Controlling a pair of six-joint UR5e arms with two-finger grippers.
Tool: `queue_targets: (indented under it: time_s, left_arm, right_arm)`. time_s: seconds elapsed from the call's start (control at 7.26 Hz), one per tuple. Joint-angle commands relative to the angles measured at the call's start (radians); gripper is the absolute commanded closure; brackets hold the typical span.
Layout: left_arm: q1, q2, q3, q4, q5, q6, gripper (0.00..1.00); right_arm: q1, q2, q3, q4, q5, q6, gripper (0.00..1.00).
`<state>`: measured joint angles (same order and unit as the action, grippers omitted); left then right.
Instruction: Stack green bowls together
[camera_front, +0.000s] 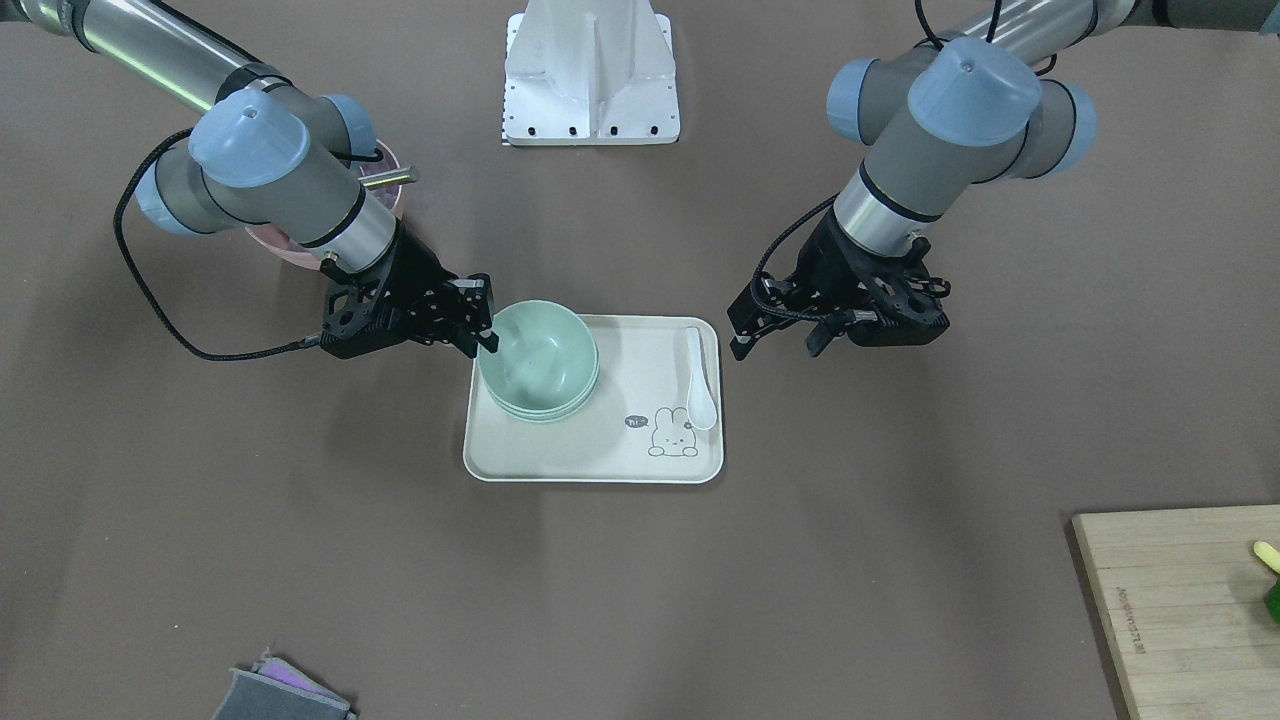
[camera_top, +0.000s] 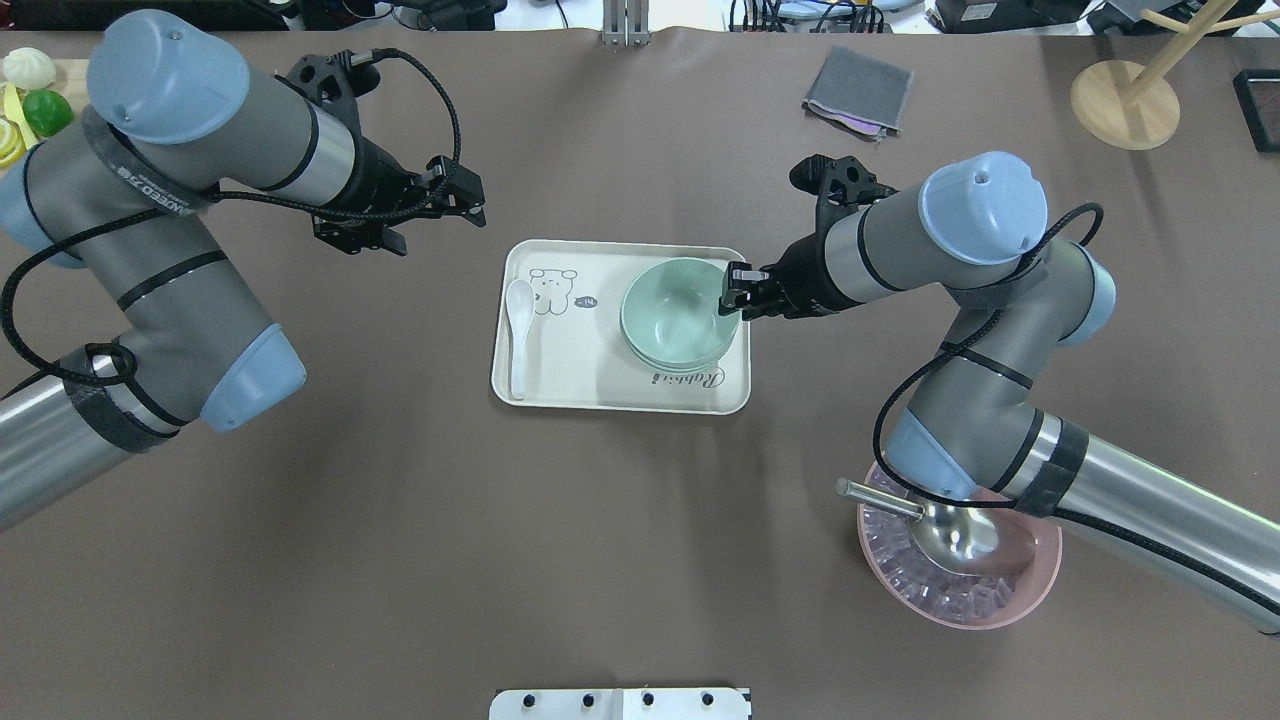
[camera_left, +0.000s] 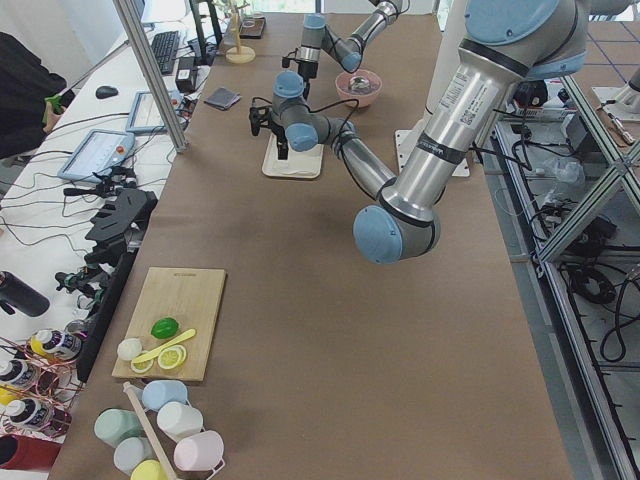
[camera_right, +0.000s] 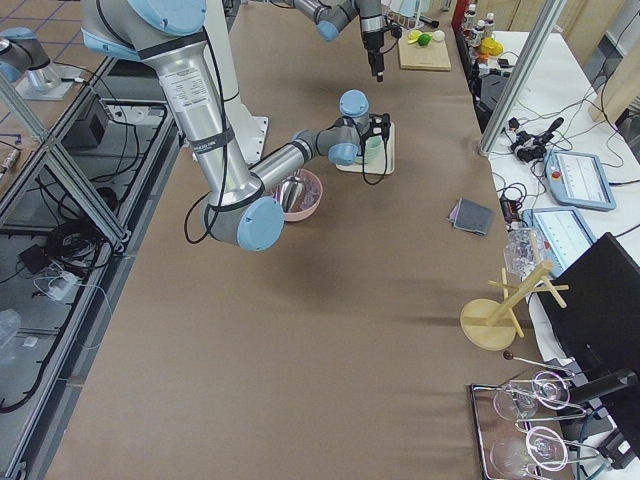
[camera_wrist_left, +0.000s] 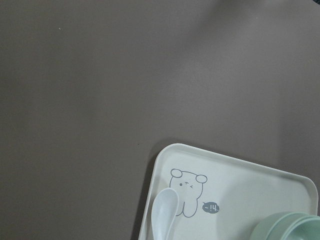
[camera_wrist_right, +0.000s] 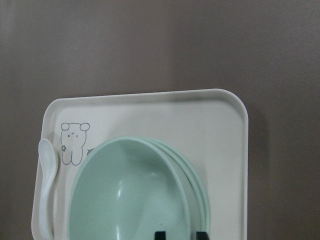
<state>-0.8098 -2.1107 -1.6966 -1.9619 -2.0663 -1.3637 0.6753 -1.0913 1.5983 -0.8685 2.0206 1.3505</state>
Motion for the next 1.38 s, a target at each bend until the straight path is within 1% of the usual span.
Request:
queue_targets:
  time_s: [0.0, 0.28, 0.55, 0.69, 0.83, 0.96, 1.1, 1.24]
  left_arm:
    - [0.0, 0.0, 0.005, -0.002, 0.002, 0.0, 0.02]
    - [0.0, 0.002, 0.002, -0.002, 0.0, 0.0, 0.02]
    - [-0.006, 0.003, -0.005, -0.003, 0.006, 0.002, 0.02]
    - [-0.02, 0.005, -0.003, -0.003, 0.012, 0.006, 0.02]
    - [-0.07, 0.038, -0.017, 0.0, 0.012, 0.087, 0.02]
    - [-0.121, 0.114, -0.053, 0.001, 0.012, 0.191, 0.02]
    - [-0.181, 0.174, -0.081, 0.003, 0.011, 0.271, 0.02]
    - [-0.253, 0.226, -0.119, 0.071, 0.009, 0.391, 0.02]
  right_arm:
    - [-0.002, 0.004, 0.024, -0.001, -0.017, 0.024, 0.0]
    - [0.05, -0.002, 0.052, -0.013, 0.056, 0.027, 0.0]
    - [0.169, -0.024, 0.078, -0.116, 0.175, 0.003, 0.0]
    - [0.226, -0.041, 0.087, -0.168, 0.179, -0.061, 0.0]
    - [0.266, -0.08, 0.092, -0.209, 0.162, -0.191, 0.0]
    - [0.332, -0.126, 0.091, -0.275, 0.152, -0.378, 0.0]
    - [0.408, -0.152, 0.097, -0.388, 0.152, -0.568, 0.0]
    - [0.459, -0.198, 0.098, -0.48, 0.109, -0.764, 0.0]
